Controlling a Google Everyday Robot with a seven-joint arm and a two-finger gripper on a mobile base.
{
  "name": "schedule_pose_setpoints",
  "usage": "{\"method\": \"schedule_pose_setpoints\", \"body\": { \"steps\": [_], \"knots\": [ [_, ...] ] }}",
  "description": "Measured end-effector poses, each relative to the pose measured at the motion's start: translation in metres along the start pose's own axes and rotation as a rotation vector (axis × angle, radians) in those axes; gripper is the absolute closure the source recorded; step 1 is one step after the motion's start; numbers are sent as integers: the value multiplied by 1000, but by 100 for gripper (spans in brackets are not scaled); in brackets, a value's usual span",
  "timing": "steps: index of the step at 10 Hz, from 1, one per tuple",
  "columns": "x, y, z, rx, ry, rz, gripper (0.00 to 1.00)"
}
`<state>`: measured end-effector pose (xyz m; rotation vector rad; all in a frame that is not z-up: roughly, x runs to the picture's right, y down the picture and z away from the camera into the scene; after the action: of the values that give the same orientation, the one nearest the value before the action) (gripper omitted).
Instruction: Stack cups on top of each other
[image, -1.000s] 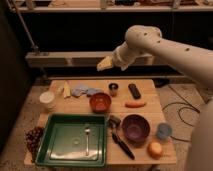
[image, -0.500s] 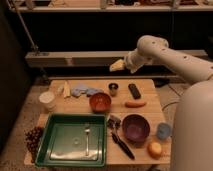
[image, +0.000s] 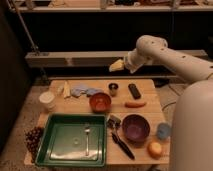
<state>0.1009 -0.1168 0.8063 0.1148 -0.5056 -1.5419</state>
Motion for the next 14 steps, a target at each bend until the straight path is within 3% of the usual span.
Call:
{"method": "schedule_pose_setpoints", "body": {
  "steps": [4, 7, 14],
  "knots": [
    [-6, 15, 26, -46, -98, 46, 20],
    [-13, 13, 32, -54, -106, 43, 20],
    [-33, 22, 75, -63, -126, 72, 20]
  ]
}}
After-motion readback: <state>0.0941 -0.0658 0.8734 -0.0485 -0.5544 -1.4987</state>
